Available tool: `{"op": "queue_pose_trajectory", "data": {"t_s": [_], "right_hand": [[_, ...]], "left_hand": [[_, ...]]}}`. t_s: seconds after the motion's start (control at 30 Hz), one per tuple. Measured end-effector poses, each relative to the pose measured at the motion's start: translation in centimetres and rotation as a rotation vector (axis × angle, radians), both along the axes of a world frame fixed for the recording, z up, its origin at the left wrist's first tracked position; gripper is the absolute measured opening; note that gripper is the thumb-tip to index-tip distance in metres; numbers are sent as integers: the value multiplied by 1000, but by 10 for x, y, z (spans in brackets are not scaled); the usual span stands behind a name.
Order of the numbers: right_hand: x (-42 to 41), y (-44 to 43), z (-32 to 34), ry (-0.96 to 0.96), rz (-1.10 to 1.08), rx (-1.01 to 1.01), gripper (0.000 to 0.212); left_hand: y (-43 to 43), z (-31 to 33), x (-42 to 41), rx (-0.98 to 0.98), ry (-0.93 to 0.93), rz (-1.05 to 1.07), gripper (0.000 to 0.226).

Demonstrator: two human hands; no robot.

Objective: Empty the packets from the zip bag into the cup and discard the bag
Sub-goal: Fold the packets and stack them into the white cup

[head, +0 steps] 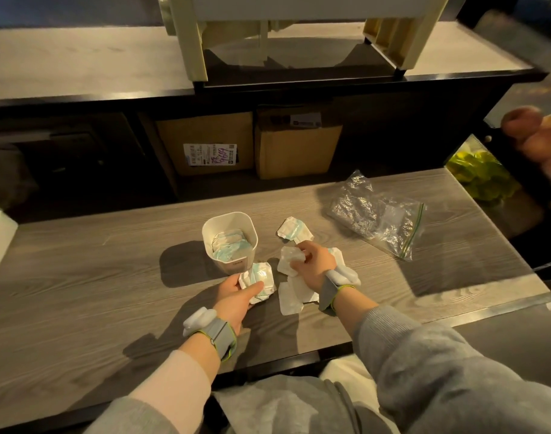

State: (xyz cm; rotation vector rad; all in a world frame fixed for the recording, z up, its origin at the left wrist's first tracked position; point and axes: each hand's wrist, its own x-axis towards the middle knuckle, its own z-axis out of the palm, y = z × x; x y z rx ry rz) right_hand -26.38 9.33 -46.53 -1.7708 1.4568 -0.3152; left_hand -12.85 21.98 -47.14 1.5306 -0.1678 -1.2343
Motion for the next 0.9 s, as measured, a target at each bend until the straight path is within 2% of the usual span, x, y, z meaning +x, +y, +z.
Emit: {"op": "queue_pose_trajectory", "data": {"t_s": [0.13,0.27,0.4,0.57,0.73,0.8,0.9], "right_hand": [[-12,14,22,-508,-170,272,28],[-22,24,33,-641,-223,470,22],[-25,32,34,-671,-232,542,16],[-24,40,38,-609,-216,508,18],[-20,45,36,-499,-148,457,18],[-21,36,33,-344,-179,297,17],[-32,11,32,125,-250,8,30]], "left_hand": [[1,3,1,-20,22,0,38],[0,10,-5,-65,96,-29,35],[0,16,-12,-118,151,-104,29],[3,21,-16,-132,165,-149,24],[3,20,-19,-111,87,-155,37],[3,20,-18,-93,77,-134,39],[4,19,-16,-68,60,-112,41]]}}
